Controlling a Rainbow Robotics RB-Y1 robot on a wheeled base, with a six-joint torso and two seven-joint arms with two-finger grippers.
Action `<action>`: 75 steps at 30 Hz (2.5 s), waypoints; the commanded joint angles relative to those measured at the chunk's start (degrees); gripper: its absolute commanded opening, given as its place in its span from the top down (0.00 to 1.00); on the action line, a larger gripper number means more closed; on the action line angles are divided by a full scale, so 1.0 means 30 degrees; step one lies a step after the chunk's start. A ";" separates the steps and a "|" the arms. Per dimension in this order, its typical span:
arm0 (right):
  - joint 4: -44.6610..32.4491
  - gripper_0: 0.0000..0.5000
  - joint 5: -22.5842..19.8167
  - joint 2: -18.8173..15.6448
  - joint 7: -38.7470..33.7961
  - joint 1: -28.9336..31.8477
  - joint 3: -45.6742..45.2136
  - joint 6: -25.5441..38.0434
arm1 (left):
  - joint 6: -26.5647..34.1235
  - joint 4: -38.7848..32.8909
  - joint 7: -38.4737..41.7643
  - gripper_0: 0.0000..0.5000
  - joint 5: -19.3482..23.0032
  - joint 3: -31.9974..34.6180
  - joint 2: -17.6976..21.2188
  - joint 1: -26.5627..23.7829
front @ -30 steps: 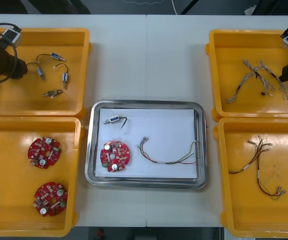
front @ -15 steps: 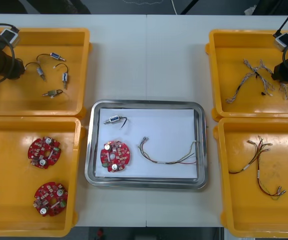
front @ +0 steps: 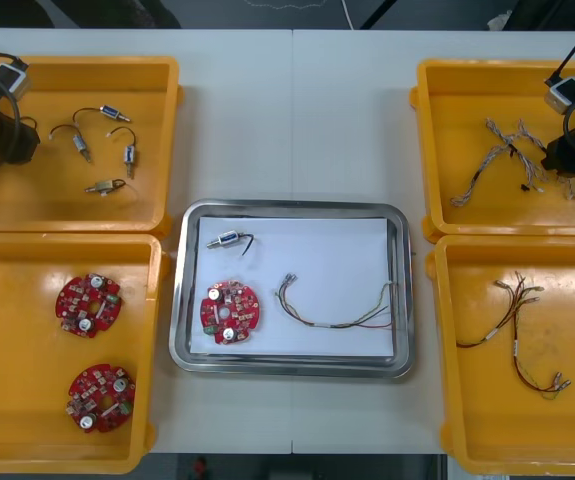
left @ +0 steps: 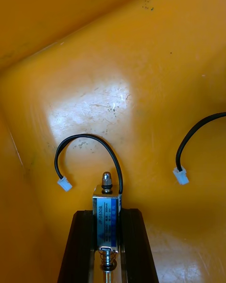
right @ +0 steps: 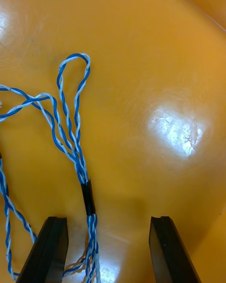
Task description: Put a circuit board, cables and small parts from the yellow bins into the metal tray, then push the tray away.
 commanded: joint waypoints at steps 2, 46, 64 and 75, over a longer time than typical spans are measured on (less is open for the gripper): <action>-0.0275 0.00 -0.0181 0.0383 -0.0870 0.0375 -0.0486 -0.0153 | 0.1739 -0.1321 -0.1824 1.00 0.0265 0.0016 0.1220 0.0491; -0.8742 1.00 0.3129 -0.0203 -0.1456 0.0727 -0.2185 0.8519 | 2.0417 -2.3909 1.1506 1.00 -0.1815 0.0427 -0.1211 0.2278; -1.8176 1.00 0.3393 0.0207 -0.2452 0.0785 -0.2947 1.8379 | 2.0417 -2.5930 1.2150 1.00 -0.0731 -0.0159 -0.2002 0.2747; -2.4943 1.00 0.1225 0.1027 -0.3067 0.2983 -0.2361 1.8379 | 2.0417 -2.5754 1.2385 1.00 -0.0848 -0.0159 -0.2002 0.2835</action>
